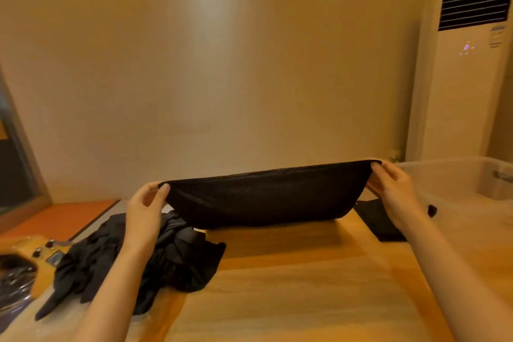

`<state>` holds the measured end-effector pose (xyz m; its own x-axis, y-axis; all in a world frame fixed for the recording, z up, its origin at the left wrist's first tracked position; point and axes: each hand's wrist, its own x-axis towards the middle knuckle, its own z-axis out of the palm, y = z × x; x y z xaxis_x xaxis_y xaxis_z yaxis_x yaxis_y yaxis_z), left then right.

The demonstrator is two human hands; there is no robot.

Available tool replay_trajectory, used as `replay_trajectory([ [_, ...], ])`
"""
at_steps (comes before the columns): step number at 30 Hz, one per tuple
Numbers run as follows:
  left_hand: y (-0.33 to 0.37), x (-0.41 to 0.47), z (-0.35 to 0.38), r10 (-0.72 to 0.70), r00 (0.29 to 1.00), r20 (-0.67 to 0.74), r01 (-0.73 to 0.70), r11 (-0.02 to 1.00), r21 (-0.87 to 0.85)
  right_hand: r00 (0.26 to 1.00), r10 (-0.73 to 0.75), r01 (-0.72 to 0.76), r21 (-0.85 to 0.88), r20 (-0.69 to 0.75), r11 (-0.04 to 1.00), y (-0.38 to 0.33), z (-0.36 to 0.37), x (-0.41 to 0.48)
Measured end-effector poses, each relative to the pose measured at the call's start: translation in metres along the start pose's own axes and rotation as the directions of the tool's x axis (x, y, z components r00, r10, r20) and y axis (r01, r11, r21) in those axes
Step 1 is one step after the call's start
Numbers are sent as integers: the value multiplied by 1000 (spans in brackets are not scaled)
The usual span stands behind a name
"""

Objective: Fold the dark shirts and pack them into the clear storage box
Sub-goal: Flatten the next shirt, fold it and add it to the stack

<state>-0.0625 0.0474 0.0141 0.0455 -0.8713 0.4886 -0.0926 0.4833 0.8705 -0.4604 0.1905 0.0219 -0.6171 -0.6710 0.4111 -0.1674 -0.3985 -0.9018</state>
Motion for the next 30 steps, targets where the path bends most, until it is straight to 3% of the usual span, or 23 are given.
replay_trajectory([
  [4, -22, -58, -11, -21, 1000, -9, 21, 999, 28, 996, 49, -56, -92, -68, 994, 27, -11, -53],
  [12, -47, -128, -34, -9, 997, 71, -4, 982, 189, 986, -51, 20, -189, -161, 982, 49, -30, -121],
  [17, -54, -153, -47, -39, 998, 49, 31, 988, 150, 960, -75, 0, -266, -269, 964, 51, -50, -149],
  [25, -54, -168, -28, -59, 995, 80, 41, 977, 209, 983, 55, -117, -372, -173, 921, 44, -53, -157],
  [30, -62, -155, -17, -24, 979, 200, -30, 964, 264, 985, 119, -160, -410, -124, 898, 49, -57, -153],
])
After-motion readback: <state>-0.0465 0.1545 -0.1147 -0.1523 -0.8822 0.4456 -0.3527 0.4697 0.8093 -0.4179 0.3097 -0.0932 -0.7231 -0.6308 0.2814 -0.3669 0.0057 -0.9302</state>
